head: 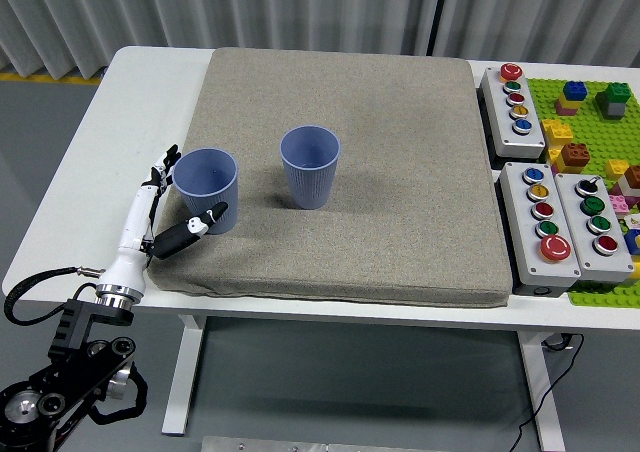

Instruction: Pick cup pour cup place

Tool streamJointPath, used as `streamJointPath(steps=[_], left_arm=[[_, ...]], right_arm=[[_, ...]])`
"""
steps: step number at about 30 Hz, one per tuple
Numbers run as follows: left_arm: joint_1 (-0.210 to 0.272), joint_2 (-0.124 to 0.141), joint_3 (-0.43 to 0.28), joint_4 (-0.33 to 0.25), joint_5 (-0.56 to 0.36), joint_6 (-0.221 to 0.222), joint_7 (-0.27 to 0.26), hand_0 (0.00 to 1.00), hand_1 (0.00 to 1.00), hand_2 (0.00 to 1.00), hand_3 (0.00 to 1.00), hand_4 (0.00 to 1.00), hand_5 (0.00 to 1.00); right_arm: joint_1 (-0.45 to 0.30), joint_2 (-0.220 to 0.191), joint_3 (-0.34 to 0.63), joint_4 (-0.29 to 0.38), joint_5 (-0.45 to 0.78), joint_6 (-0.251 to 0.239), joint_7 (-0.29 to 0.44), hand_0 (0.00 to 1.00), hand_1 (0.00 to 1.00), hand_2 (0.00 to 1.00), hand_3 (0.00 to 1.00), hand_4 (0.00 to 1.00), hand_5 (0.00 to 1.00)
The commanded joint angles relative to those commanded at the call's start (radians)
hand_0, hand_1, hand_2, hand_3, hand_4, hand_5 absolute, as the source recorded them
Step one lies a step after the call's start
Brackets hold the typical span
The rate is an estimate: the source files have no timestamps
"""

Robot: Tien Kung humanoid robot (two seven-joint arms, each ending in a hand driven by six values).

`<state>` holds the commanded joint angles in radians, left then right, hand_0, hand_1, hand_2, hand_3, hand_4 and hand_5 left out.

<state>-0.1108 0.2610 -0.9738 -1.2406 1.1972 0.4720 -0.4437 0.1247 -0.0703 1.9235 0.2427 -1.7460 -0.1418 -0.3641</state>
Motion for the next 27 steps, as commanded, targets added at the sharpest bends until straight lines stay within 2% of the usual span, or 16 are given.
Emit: streamJointPath(steps=[14, 24, 27], left_arm=[[0.034, 0.019, -0.026, -0.064, 0.014, 0.003, 0.004, 0.914, 0.914, 0.998, 0.998, 0.998, 0.474], [0.053, 0.028, -0.060, -0.159, 0.010, 0.005, 0.009, 0.913, 0.914, 0.998, 0.998, 0.998, 0.481], [0.051, 0.027, -0.079, -0.190, -0.030, -0.003, 0.007, 0.911, 0.904, 0.998, 0.998, 0.998, 0.499]], right_arm=[[0.003, 0.000, -0.003, 0.000, 0.010, -0.003, 0.001, 0.640, 0.604, 0.510, 0.587, 0.002, 0.002], [0.002, -0.001, -0.001, 0.000, 0.005, -0.002, 0.001, 0.641, 0.604, 0.510, 0.587, 0.002, 0.002], [0.003, -0.001, 0.000, 0.000, 0.006, -0.002, 0.001, 0.641, 0.604, 0.510, 0.587, 0.002, 0.002]])
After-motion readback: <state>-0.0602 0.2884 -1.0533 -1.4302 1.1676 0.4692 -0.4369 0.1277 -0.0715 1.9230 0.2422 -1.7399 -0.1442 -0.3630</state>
